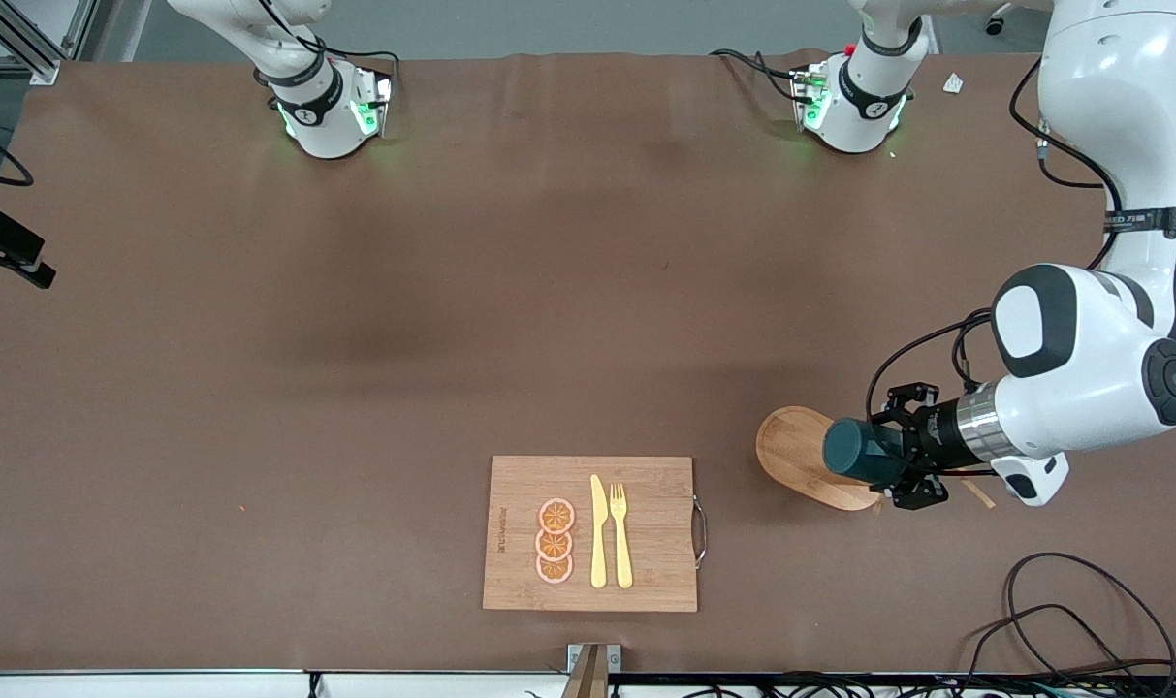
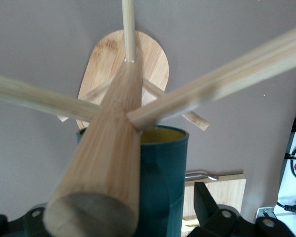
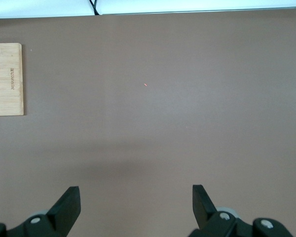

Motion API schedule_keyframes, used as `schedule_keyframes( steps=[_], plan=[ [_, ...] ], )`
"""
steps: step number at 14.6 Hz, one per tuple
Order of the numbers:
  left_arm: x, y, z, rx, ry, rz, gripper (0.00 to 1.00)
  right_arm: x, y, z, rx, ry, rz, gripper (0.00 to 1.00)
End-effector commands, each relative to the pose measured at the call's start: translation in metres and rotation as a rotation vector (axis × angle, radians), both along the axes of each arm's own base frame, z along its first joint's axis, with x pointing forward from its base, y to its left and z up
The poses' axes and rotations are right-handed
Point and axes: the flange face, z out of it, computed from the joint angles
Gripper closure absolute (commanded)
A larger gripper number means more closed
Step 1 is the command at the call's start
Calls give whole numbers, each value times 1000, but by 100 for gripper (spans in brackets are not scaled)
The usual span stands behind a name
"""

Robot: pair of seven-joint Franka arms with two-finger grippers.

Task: Transfer cup from left to right arm and place
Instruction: 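Close the left gripper on the teal mug's rim, then lift the teal mug off the stand with the left gripper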

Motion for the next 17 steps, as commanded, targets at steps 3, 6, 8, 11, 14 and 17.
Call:
schedule_keyframes(
  steps=[3,6,8,11,14,17],
  plan=[
    [5,0,-2,-28,-3,8,3,1,-3,1,-1,-2,-7,0],
    [5,0,-2,-38,2,21,27,1,-3,1,-1,-2,-7,0],
    [4,1,5,-39,-5,23,46,1,-3,1,-1,-2,-7,0],
    [2,-3,21,-37,-17,16,61,1,-3,1,-1,-2,-7,0],
    [-10,-27,54,-49,-33,-33,62,1,-3,1,-1,-2,-7,0],
    [-27,-68,93,-54,-80,-109,61,1,-3,1,-1,-2,-7,0]
  ],
)
